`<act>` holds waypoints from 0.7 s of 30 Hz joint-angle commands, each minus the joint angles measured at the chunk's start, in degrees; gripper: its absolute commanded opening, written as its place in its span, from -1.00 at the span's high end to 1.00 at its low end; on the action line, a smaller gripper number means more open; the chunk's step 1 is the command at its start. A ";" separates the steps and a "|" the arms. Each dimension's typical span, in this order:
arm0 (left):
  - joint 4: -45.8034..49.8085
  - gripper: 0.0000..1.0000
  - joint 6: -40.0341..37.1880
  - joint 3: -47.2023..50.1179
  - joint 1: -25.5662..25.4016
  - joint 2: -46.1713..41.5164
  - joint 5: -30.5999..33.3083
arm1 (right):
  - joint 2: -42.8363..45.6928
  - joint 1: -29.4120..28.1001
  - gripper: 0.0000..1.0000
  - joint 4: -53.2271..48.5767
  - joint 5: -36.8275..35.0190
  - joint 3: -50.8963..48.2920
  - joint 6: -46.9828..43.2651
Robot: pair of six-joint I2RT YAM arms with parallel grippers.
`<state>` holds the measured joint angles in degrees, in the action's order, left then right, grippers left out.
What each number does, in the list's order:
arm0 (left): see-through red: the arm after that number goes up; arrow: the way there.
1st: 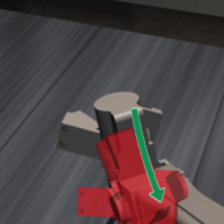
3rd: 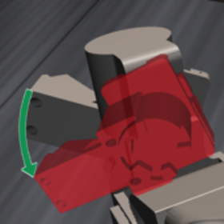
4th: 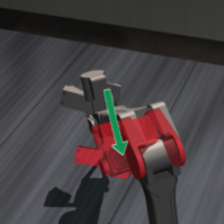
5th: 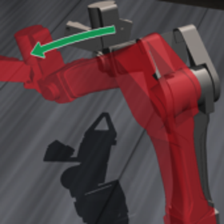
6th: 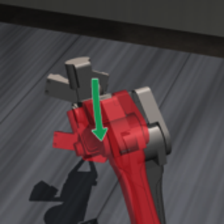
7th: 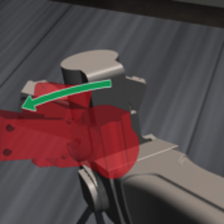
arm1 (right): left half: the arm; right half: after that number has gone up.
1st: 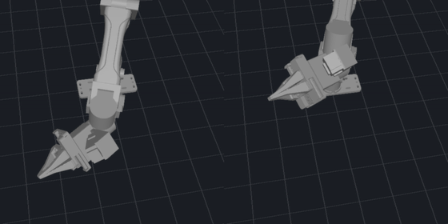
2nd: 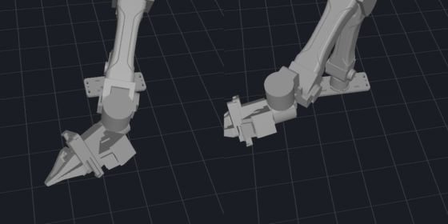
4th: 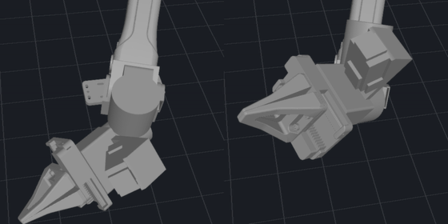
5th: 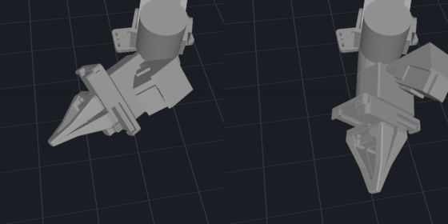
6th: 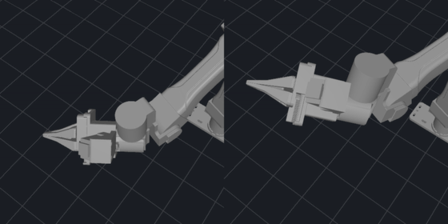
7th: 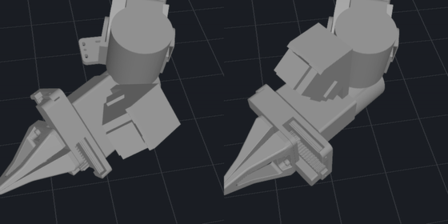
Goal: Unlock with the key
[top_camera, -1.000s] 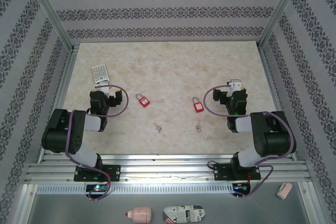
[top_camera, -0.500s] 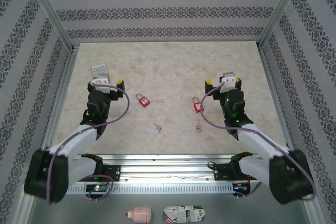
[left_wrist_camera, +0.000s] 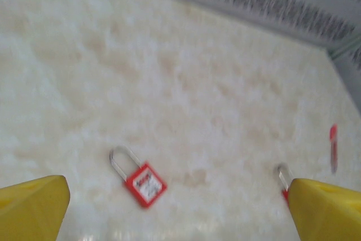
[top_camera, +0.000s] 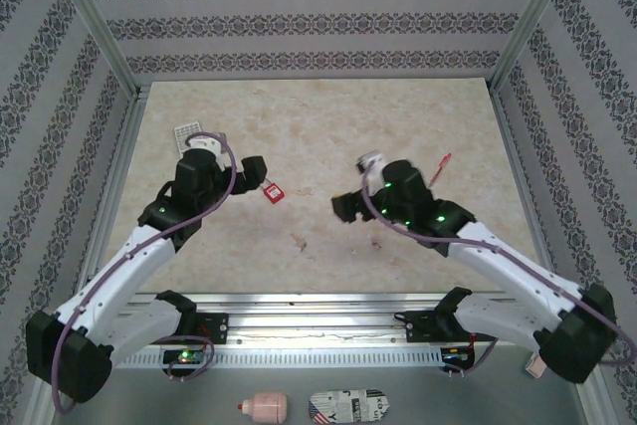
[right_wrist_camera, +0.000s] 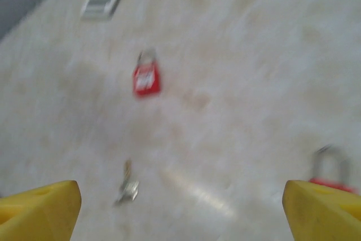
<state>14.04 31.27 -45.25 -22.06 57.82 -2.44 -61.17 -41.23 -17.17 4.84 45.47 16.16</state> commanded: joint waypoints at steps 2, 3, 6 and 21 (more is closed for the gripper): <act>6.96 -0.99 5.20 -1.31 -0.67 7.33 -5.91 | -5.45 -3.16 -0.78 -1.71 3.75 -1.15 6.10; 6.80 -0.97 5.37 -1.73 -0.98 8.75 -6.43 | -6.23 -3.62 -0.77 -0.30 4.84 -1.37 6.27; 6.66 -0.97 5.72 -3.22 -2.14 12.45 -6.47 | -9.29 -6.80 -0.76 2.79 6.76 -1.18 5.56; 10.85 -0.99 6.83 0.12 -2.29 -1.44 -1.30 | -32.66 -16.42 -0.07 0.56 5.82 8.82 10.55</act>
<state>21.08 37.39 -45.93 -23.94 59.70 -5.76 -92.82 -57.25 -16.99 12.12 51.77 22.92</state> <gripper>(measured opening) 0.997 0.542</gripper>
